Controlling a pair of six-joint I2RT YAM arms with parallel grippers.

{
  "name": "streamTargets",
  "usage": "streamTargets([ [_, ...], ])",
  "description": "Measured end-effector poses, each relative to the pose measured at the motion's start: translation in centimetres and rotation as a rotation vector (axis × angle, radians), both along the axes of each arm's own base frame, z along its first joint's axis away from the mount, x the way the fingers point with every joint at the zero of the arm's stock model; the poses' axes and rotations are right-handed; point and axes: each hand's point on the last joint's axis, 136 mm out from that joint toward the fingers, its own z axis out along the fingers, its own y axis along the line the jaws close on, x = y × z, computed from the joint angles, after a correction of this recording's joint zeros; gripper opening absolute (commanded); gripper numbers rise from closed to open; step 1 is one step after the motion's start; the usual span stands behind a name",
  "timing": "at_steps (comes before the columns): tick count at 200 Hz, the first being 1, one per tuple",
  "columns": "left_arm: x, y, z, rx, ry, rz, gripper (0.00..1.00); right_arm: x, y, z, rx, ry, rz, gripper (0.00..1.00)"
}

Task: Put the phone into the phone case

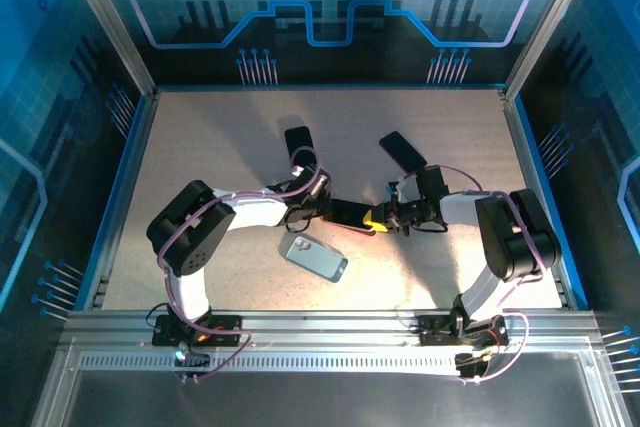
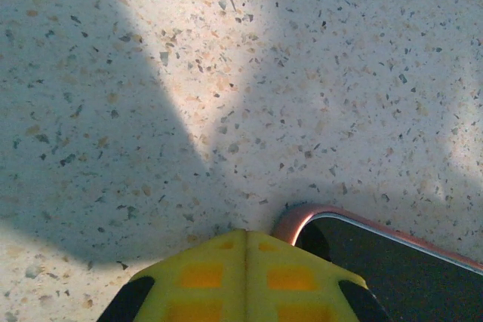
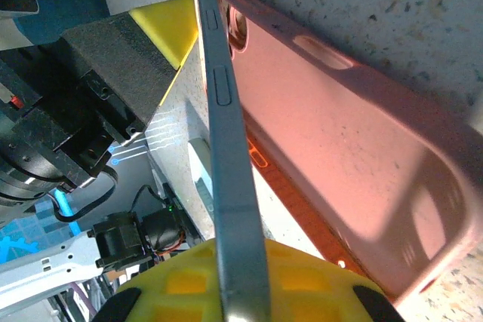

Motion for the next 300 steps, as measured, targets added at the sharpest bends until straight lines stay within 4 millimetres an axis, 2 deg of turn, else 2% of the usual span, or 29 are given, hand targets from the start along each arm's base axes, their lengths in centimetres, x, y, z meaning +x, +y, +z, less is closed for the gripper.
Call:
streamTargets([
  [18,0.0,0.0,0.0,0.002,-0.001,0.001,0.00,0.2,0.0,0.0,-0.009,-0.004,0.003,0.21],
  [54,0.1,0.0,0.0,0.001,-0.003,0.001,0.00,0.7,-0.8,-1.7,-0.092,0.017,-0.028,0.30],
  [116,0.1,0.0,0.0,0.001,-0.002,0.001,0.00,1.5,-0.7,-1.1,-0.111,0.005,-0.027,0.43],
  [153,0.0,0.0,0.1,0.000,-0.003,0.000,0.00,2.1,-0.5,-0.8,-0.147,0.000,-0.020,0.57],
  [236,-1.0,0.4,0.3,-0.019,-0.005,-0.011,0.00,2.8,-1.1,-0.7,-0.295,-0.011,-0.007,0.64],
  [300,-0.3,-0.2,1.7,-0.054,-0.054,-0.017,0.00,2.9,-1.5,-0.5,-0.397,-0.002,0.007,0.68],
])
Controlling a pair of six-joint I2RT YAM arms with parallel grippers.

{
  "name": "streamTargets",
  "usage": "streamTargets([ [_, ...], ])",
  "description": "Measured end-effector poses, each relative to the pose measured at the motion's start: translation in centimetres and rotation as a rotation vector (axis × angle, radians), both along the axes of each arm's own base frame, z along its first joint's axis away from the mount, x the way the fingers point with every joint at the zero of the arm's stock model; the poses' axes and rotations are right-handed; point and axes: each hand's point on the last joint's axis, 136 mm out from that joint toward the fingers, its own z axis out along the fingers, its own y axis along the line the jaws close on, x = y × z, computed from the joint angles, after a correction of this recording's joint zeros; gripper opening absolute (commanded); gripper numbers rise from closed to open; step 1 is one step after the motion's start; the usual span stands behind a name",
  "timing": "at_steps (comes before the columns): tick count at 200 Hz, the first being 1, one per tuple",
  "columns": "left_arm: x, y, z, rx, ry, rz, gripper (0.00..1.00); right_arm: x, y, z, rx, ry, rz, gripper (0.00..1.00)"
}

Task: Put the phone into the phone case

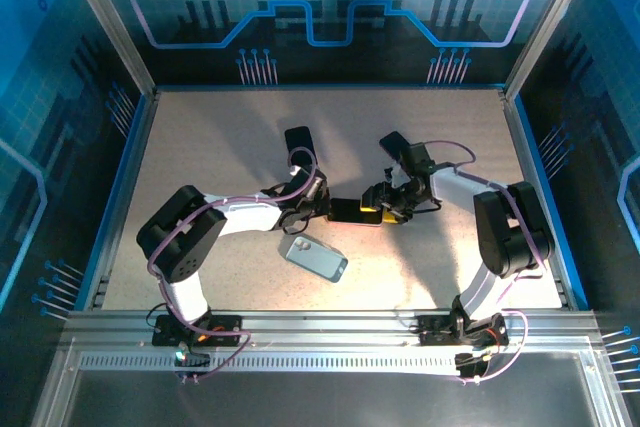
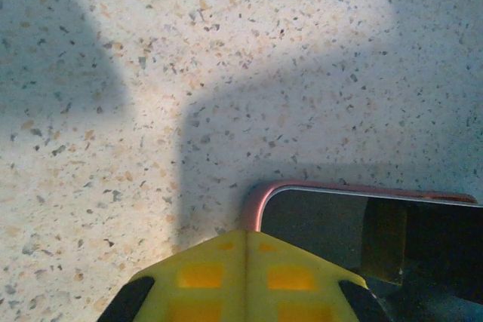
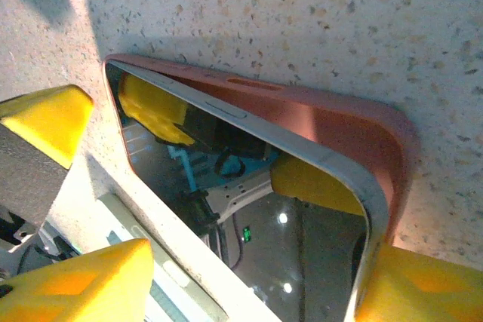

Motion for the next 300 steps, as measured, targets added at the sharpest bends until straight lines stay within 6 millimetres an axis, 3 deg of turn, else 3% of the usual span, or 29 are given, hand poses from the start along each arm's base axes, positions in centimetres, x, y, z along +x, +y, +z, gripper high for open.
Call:
streamTargets([
  [155,-0.6,-1.7,0.5,-0.061,-0.009,-0.054,0.00,0.3,-0.8,1.0,-0.109,-0.008,0.009,0.69],
  [209,-0.9,-4.2,0.7,-0.076,-0.012,-0.103,0.00,0.2,-0.9,3.0,-0.089,-0.098,0.025,0.49],
  [300,-0.8,-4.5,-0.5,-0.047,0.028,-0.107,0.00,-1.6,-1.3,0.9,-0.092,-0.092,0.058,0.26],
])
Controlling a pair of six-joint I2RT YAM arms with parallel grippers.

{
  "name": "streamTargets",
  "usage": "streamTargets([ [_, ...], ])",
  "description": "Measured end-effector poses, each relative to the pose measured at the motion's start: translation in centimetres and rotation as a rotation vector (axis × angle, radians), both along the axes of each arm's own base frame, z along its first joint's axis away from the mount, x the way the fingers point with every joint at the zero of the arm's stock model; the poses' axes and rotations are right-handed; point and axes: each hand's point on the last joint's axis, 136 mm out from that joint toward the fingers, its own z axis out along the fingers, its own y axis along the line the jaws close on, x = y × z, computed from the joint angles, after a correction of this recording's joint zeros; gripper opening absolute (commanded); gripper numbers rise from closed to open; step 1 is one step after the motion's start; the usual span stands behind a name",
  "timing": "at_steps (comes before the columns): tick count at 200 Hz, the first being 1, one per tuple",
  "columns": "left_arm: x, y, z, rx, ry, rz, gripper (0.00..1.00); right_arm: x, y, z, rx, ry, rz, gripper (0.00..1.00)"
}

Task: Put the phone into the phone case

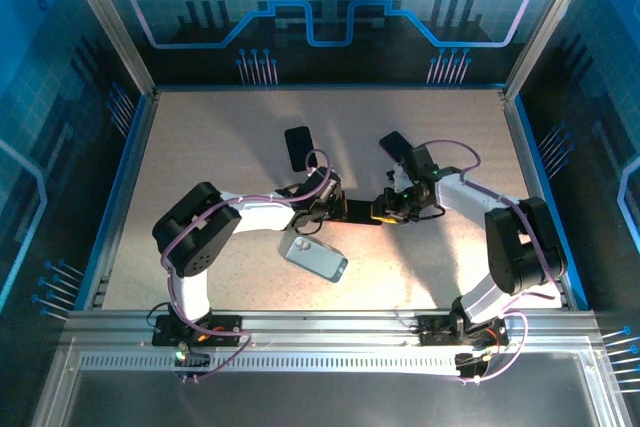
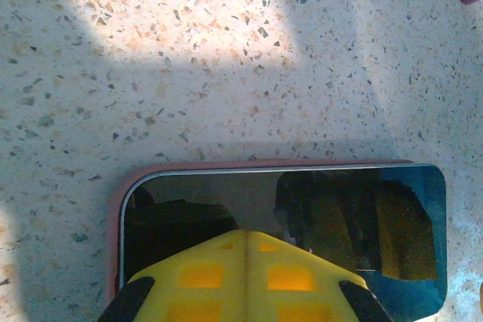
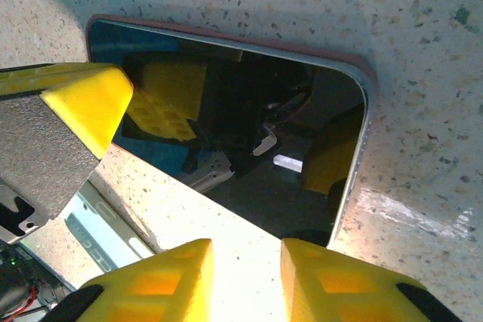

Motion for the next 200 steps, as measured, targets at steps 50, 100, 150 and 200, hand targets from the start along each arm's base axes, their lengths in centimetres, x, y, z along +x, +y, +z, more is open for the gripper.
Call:
streamTargets([
  [50,0.0,0.0,0.0,0.005,0.005,0.000,0.00,-0.9,-0.4,-1.1,-0.015,-0.006,0.024,0.06],
  [100,0.0,0.0,0.0,0.011,0.009,-0.002,0.00,-0.8,-0.5,-1.2,-0.022,-0.016,0.031,0.03],
  [150,0.0,0.0,-0.1,0.013,0.010,-0.002,0.00,-0.8,-0.9,-1.8,-0.052,-0.015,0.034,0.01],
  [200,0.0,0.0,-0.1,0.013,0.010,-0.002,0.00,-0.8,-1.0,-2.5,-0.062,0.003,0.036,0.00],
])
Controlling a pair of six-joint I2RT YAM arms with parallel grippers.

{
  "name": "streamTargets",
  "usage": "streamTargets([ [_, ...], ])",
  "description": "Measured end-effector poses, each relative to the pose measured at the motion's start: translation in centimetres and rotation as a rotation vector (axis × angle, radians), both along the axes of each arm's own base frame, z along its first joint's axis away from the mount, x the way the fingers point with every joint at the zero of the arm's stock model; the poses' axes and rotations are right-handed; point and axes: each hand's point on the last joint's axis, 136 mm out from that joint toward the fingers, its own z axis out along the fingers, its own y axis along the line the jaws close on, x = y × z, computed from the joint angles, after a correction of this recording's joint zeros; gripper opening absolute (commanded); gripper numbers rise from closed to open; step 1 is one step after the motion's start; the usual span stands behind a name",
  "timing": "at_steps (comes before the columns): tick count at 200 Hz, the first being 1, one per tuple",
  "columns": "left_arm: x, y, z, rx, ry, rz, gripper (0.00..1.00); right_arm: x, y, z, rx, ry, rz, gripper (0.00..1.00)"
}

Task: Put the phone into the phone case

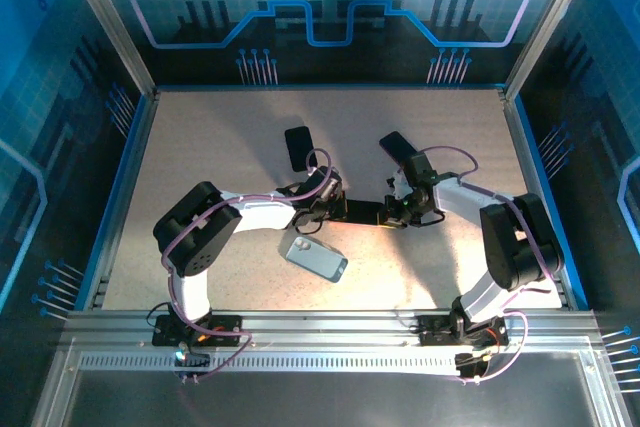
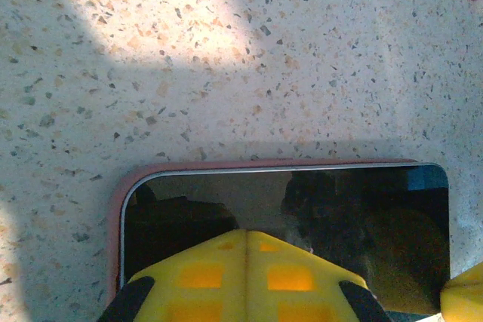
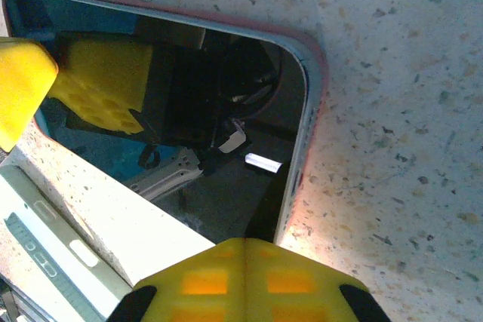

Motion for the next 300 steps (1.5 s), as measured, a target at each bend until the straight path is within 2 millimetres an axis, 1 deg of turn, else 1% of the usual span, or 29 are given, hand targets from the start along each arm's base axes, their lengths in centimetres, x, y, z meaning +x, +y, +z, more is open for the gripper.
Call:
streamTargets([
  [28,0.0,0.0,0.0,0.000,0.000,0.000,0.00,0.0,0.0,-0.1,-0.017,0.000,0.010,0.00],
  [111,0.0,0.2,-0.2,0.009,0.001,0.005,0.00,-0.1,0.5,-0.7,-0.159,-0.008,0.084,0.00],
  [218,0.1,0.5,-0.3,0.016,-0.007,0.016,0.00,-0.6,0.8,-1.3,-0.302,0.029,0.112,0.00],
  [259,0.2,0.9,-0.3,0.000,-0.015,0.024,0.00,-0.7,0.8,-1.5,-0.312,0.044,0.092,0.00],
  [300,0.4,1.7,-0.3,-0.003,-0.014,0.040,0.00,-0.7,1.5,-1.7,-0.303,0.044,0.089,0.00],
])
